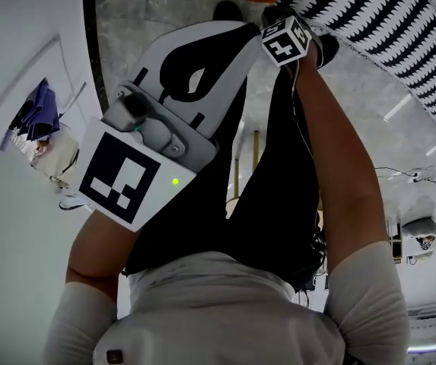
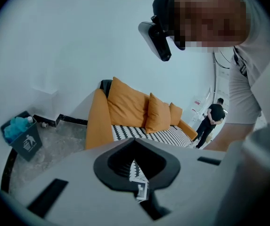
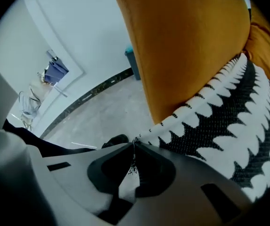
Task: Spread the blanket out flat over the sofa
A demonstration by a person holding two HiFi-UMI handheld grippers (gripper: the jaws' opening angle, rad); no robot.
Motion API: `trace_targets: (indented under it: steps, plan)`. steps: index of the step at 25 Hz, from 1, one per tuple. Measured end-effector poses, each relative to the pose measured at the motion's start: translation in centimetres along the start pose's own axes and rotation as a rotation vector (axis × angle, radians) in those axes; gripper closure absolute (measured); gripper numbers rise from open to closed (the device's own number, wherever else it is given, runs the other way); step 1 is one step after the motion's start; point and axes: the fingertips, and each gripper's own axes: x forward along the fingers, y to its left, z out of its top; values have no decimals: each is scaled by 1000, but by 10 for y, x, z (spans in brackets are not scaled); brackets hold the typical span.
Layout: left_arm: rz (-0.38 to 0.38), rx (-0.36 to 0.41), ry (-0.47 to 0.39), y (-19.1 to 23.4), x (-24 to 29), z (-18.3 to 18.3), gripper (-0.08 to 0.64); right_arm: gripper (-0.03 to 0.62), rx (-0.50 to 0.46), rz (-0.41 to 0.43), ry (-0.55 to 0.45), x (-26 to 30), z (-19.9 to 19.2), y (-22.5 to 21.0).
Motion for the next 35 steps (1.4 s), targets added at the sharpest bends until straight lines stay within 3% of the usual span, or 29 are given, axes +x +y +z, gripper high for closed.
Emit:
trace_targets:
  steps: [5, 9, 11, 14, 22, 27, 31, 35]
  plan:
    - [-7, -6, 24, -2, 8, -2, 554, 558, 1, -22, 24, 0, -8, -27]
    - [-12, 21, 22, -10, 4, 4, 554, 548, 71, 1, 5, -13, -8, -15]
    - [-12, 35, 24, -18, 1, 13, 554, 466, 115, 10, -18, -34, -7, -8]
    - [-1, 44, 26, -38, -7, 37, 554, 438, 117, 28, -58, -86, -6, 5]
    - [-24, 161, -87, -124, -42, 142, 554, 439, 85, -88, -360, -335, 44, -19]
    - [-12, 290, -177, -181, -57, 222, 554, 439, 41, -213, -590, -517, 85, -48]
    - [-8, 335, -234, -241, -81, 263, 554, 439, 24, -269, -737, -643, 94, -33]
    - [6, 385, -305, -288, -104, 293, 554, 442, -65, -348, -861, -749, 98, -15]
